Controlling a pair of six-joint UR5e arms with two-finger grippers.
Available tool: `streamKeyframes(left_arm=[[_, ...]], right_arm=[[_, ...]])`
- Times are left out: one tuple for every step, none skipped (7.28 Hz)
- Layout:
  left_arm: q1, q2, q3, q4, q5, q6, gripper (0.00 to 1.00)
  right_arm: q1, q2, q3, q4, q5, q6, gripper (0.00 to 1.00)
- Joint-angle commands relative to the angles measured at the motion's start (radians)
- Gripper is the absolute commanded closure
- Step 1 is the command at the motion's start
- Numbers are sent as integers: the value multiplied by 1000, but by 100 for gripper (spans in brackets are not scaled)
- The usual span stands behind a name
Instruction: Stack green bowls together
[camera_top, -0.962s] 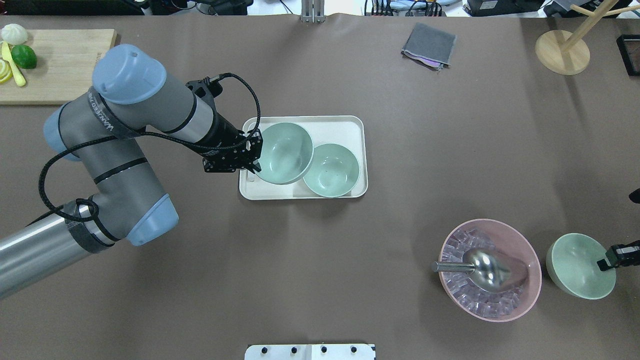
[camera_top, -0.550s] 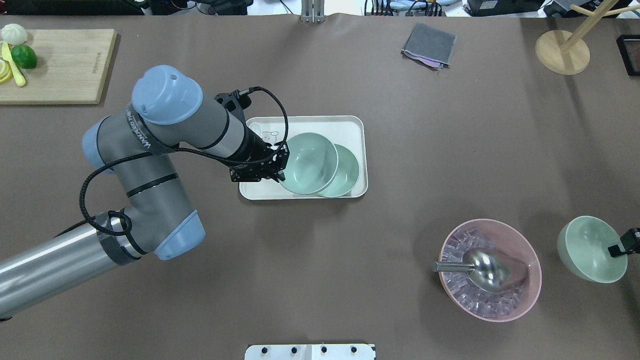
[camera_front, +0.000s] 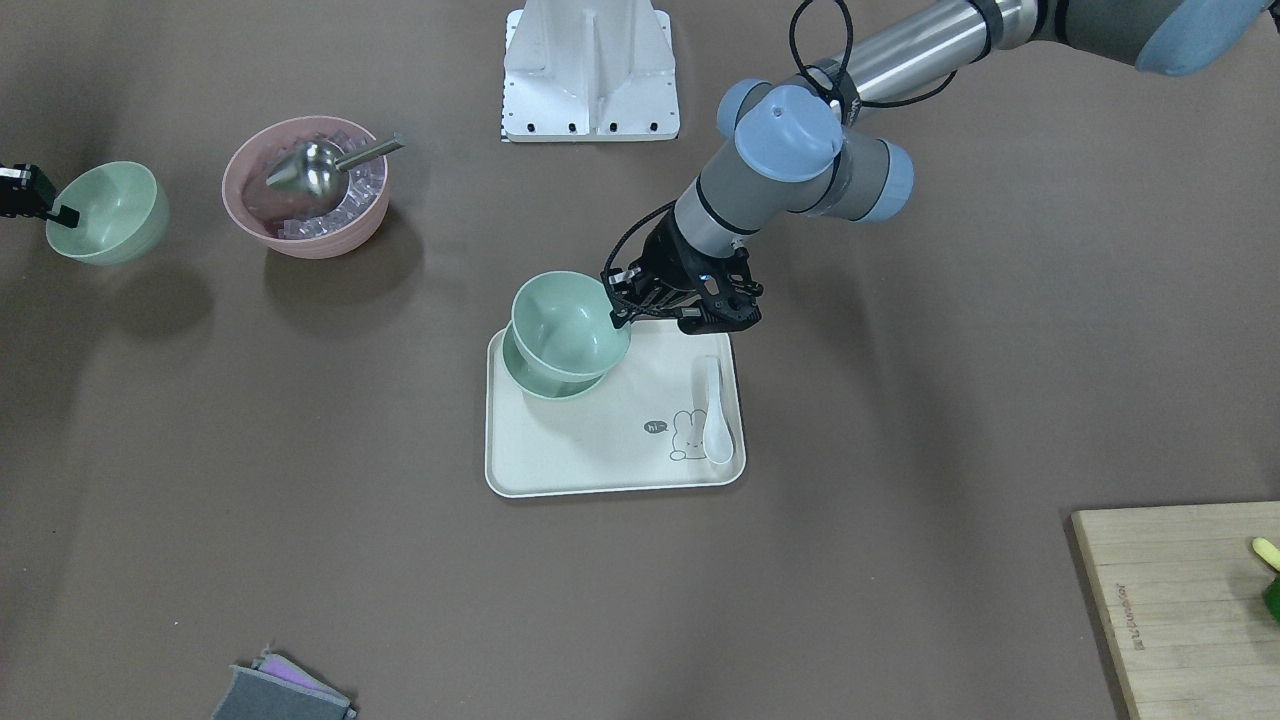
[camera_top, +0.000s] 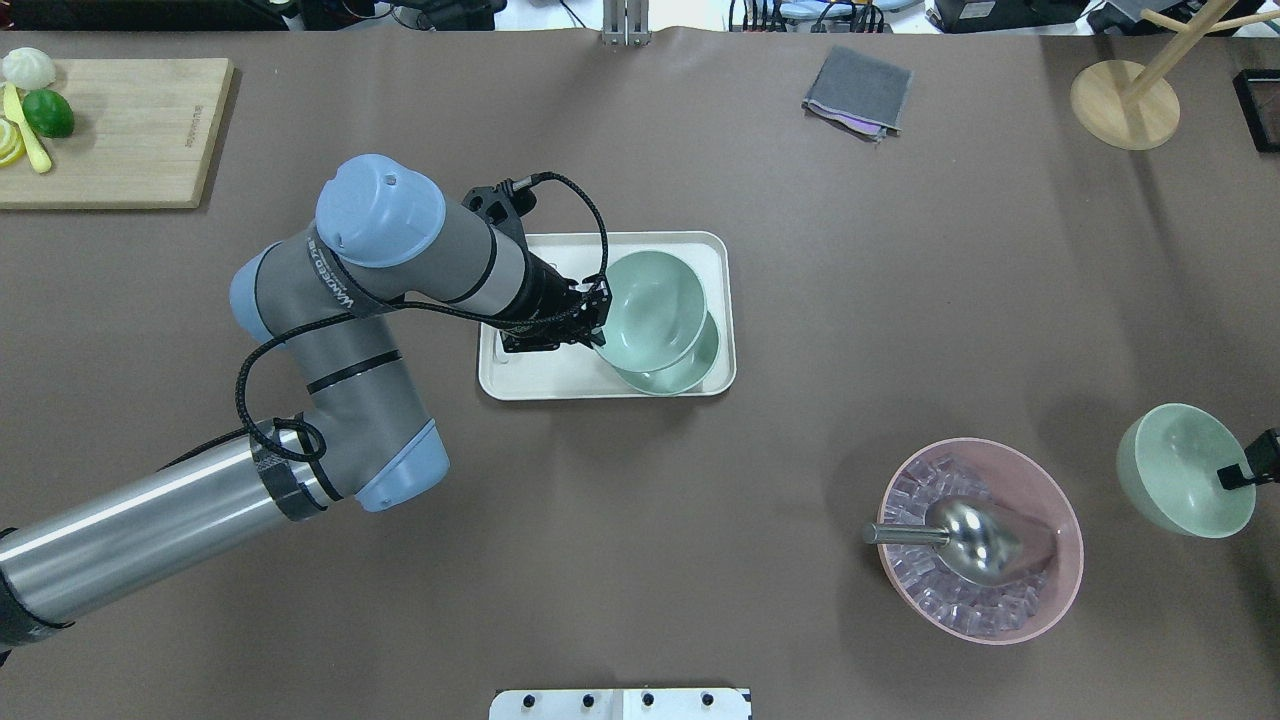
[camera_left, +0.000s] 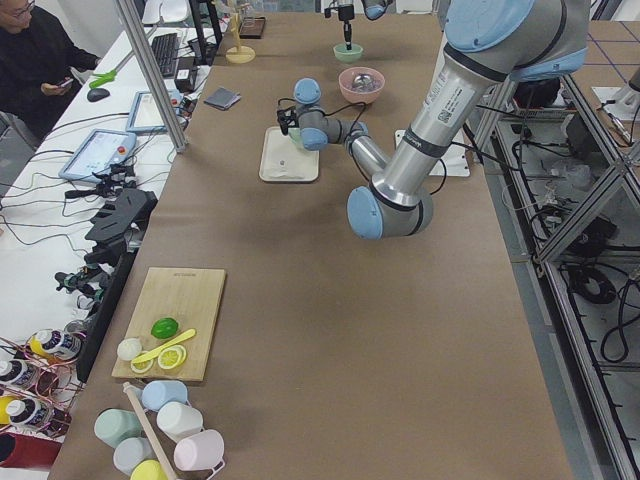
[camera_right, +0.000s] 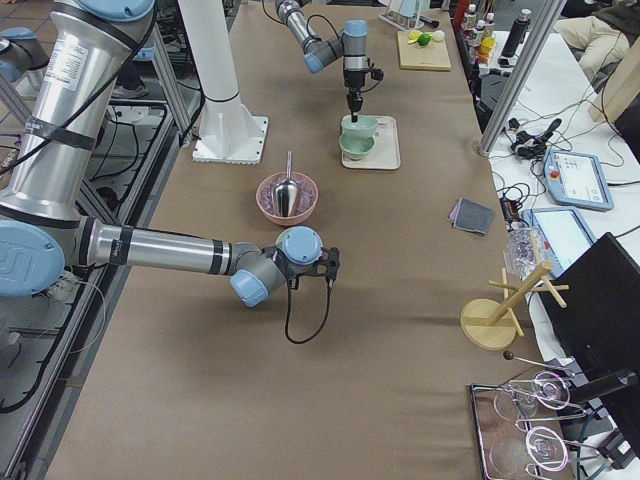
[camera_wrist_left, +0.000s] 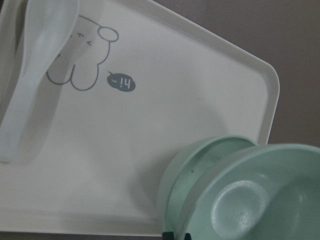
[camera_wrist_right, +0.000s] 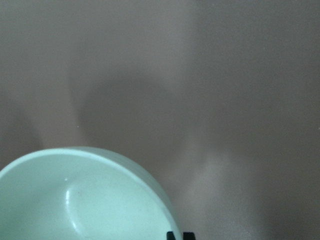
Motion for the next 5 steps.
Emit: streamKeyframes(left_arm=[[7,-10,29,-12,7,4,44],[7,-12,46,-12,7,6,2],[7,-12,37,-15,7,9,2],[-3,-6,-3,-9,1,9,2],[-35,3,-38,-1,-5,9,2]], right_arm=[[10,7,0,0,8,2,100],[19,30,0,-2,24,3,100],[63,58,1,-15,78,5,100],[141,111,1,-54,166,5,100],[196,168,1,-87,234,5,100]])
